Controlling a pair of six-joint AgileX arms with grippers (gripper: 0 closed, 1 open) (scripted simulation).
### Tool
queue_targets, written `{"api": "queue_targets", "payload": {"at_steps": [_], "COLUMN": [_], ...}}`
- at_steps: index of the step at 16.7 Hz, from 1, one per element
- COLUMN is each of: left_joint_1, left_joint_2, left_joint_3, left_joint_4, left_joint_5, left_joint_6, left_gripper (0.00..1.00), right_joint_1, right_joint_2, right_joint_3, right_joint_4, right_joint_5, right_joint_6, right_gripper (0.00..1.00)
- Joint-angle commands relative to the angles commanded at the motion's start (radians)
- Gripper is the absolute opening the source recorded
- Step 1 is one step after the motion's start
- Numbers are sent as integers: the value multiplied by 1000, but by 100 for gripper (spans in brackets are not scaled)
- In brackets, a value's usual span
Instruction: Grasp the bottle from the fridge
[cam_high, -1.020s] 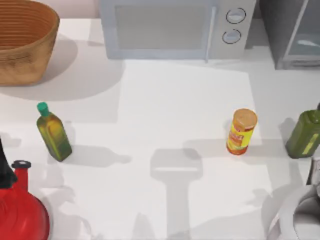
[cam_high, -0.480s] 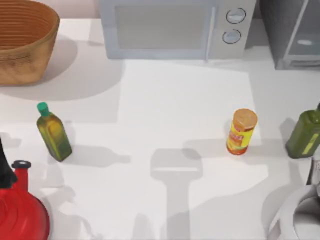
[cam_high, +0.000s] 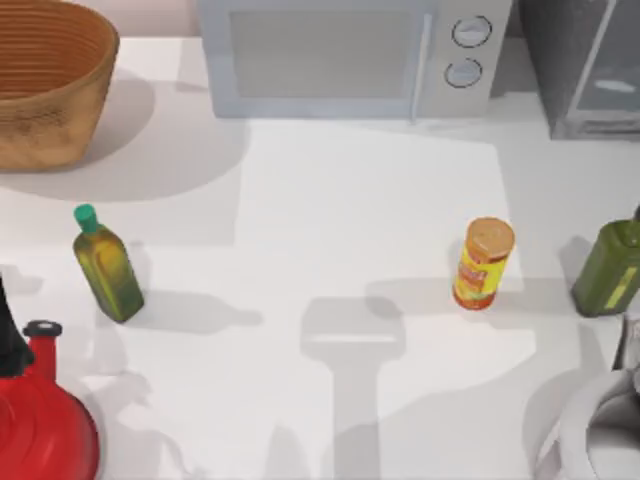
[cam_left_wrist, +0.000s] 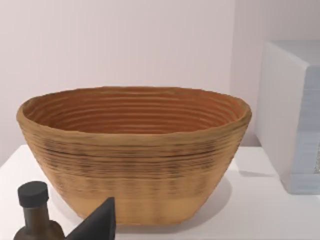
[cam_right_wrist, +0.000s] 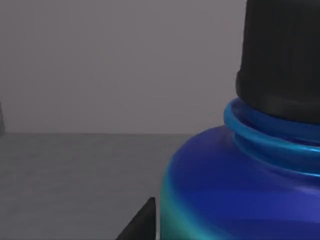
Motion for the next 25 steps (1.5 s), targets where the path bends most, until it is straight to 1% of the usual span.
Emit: {"api": "queue_targets", "payload": {"at_steps": [7,8,17,25], "left_joint_1": [0,0,0,0], "left_joint_2": [0,0,0,0], "left_joint_3": [0,0,0,0], "left_joint_4": [0,0,0,0], "left_joint_5": [0,0,0,0], "left_joint_6": [0,0,0,0], "left_gripper": [100,100,100,100], "right_joint_1": [0,0,-3,-3], "right_joint_2": [0,0,-5,-140], "right_joint_3": [0,0,-1,21], "right_joint_4": [0,0,-4,-159], "right_joint_5": [0,0,0,-2], "right_joint_6": [0,0,1,3], "right_gripper": [2,0,0,0]}}
